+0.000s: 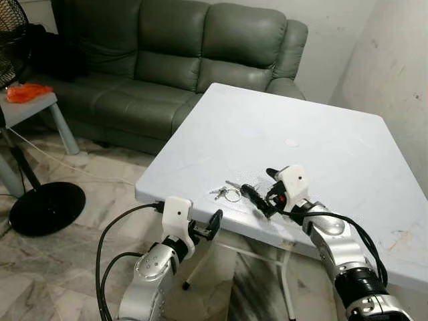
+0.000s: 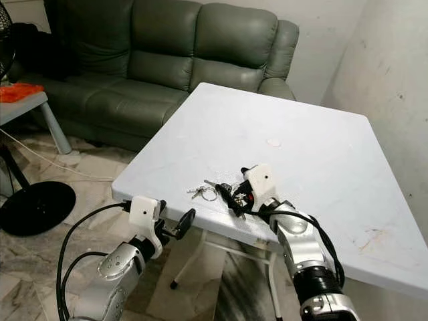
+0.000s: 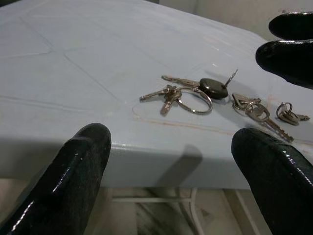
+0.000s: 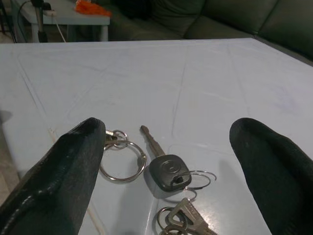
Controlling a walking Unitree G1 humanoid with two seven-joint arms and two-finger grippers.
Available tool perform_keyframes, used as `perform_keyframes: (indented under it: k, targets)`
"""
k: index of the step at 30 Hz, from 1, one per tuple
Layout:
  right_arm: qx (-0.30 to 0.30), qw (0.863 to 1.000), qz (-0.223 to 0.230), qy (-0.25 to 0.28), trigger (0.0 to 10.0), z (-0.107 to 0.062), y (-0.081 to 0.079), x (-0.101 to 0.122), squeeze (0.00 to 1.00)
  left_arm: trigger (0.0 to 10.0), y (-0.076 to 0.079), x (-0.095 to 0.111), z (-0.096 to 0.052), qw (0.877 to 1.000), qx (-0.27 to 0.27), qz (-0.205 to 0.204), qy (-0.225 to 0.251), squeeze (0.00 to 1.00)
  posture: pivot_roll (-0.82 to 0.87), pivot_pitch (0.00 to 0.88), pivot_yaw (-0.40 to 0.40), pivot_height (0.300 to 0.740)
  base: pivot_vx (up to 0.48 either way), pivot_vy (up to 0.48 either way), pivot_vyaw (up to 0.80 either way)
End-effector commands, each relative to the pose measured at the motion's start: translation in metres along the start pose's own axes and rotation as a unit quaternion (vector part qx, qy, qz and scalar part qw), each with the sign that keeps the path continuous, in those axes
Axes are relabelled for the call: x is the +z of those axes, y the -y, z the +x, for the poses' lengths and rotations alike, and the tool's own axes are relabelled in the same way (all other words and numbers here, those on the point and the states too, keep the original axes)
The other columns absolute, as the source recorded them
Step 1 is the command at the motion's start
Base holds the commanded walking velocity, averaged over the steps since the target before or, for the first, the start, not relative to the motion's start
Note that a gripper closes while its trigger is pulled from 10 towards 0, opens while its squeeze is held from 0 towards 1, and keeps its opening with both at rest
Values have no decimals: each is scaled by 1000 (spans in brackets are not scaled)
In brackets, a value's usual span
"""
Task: Hang keys on a hook
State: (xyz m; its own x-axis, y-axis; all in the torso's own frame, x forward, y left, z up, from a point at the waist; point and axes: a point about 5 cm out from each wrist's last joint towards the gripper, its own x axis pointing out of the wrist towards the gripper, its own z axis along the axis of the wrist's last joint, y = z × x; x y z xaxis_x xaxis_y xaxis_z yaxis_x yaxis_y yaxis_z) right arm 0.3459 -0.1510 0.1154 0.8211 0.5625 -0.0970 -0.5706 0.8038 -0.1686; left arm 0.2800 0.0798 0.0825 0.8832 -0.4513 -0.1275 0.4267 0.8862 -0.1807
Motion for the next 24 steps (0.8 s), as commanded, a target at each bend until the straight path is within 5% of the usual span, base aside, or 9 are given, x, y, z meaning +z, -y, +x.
perform_keyframes:
  k: [1, 7, 22, 23, 24]
  targets:
    - [1, 1000, -6, 2, 10000, 2, 2, 3, 0, 10000, 6, 4, 1, 1000, -9, -1, 6, 0, 46, 31, -105, 740, 0, 0, 0]
    - [-8, 1000, -13, -10, 10000, 0, 4, -2, 0, 10000, 6, 4, 1, 1000, -9, -3, 5, 0, 46, 31, -104, 740, 0, 0, 0]
    - [27, 997, -24, -62, 10000, -22, 43, -7, 0, 10000, 11, 2, -1, 1000, -14, -12, 0, 0, 40, 43, -104, 740, 0, 0, 0]
    - [34, 997, -23, -61, 9216, -23, 44, -6, 0, 10000, 11, 2, -1, 1000, -13, -13, 0, 0, 40, 44, -104, 740, 0, 0, 0]
    - [39, 997, -22, -60, 5255, -23, 44, -6, 0, 10000, 12, 2, -1, 1000, -14, -13, 0, 0, 40, 44, -104, 740, 0, 0, 0]
